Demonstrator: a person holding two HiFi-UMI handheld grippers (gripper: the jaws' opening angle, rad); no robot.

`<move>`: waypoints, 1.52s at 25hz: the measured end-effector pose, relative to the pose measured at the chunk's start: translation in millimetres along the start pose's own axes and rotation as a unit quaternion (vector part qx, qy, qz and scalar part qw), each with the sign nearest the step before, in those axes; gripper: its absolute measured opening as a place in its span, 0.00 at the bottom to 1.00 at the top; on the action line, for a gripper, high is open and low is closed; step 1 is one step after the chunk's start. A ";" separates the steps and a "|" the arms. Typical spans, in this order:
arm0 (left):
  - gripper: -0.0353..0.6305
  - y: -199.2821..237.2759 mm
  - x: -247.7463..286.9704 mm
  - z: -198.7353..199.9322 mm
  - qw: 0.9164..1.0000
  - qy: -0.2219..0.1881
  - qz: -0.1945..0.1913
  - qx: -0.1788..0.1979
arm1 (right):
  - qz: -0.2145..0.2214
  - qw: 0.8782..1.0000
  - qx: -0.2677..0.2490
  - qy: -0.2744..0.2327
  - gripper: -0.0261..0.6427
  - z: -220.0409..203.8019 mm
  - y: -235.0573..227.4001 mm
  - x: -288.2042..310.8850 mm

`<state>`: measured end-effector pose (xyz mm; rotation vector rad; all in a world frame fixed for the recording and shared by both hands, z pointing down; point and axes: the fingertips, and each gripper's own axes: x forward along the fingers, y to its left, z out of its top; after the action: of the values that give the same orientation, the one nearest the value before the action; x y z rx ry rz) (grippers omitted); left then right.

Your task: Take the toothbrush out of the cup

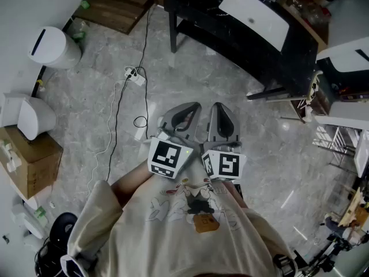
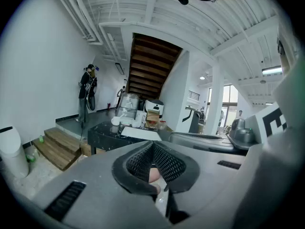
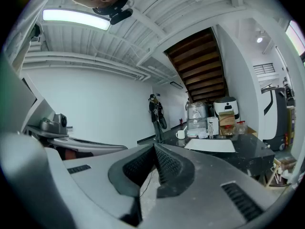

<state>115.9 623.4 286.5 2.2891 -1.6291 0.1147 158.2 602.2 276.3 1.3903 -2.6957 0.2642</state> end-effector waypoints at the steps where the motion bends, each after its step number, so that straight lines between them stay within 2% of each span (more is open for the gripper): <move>1: 0.07 6.8 2.5 0.3 1.000 0.000 -0.002 0.001 | -0.001 1.000 -0.001 -0.002 0.07 -0.2 1.8 7.2; 6: 0.08 39.1 7.7 1.9 1.000 0.006 -0.008 -0.001 | -0.004 1.000 0.003 0.000 0.07 -3.3 17.9 37.7; 10: 0.08 66.5 3.1 5.5 1.000 0.013 -0.010 -0.004 | -0.008 0.999 0.017 0.028 0.07 -12.0 36.1 58.6; 14: 0.07 100.0 -2.9 -0.5 0.999 0.021 -0.012 -0.036 | -0.013 0.999 0.033 0.033 0.07 -21.9 56.9 80.9; 17: 0.07 121.4 -8.6 -6.3 0.998 0.022 -0.013 -0.053 | -0.017 0.999 0.020 0.030 0.07 -26.0 74.0 94.4; 20: 0.07 136.9 -8.5 -8.4 0.997 0.027 -0.017 -0.067 | -0.018 0.998 0.008 0.054 0.07 -35.4 82.4 104.3; 24: 0.07 146.5 1.4 -9.1 0.995 0.041 -0.019 -0.085 | -0.011 0.999 0.004 0.053 0.07 -24.1 86.6 123.9; 31: 0.08 172.9 57.3 -13.4 0.994 0.061 0.002 -0.093 | 0.000 0.997 0.026 0.075 0.07 -41.9 50.1 177.2; 34: 0.07 188.3 92.4 -4.8 0.994 0.072 0.018 -0.077 | 0.010 0.997 0.036 0.070 0.07 -39.9 23.1 210.6; 38: 0.08 200.4 156.9 21.7 0.995 0.080 0.032 -0.049 | 0.015 0.997 0.060 0.043 0.07 -13.7 -26.6 259.5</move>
<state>-19.5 416.0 349.2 2.0989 -1.5897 0.2206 29.7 382.7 335.4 1.3367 -2.6712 0.4848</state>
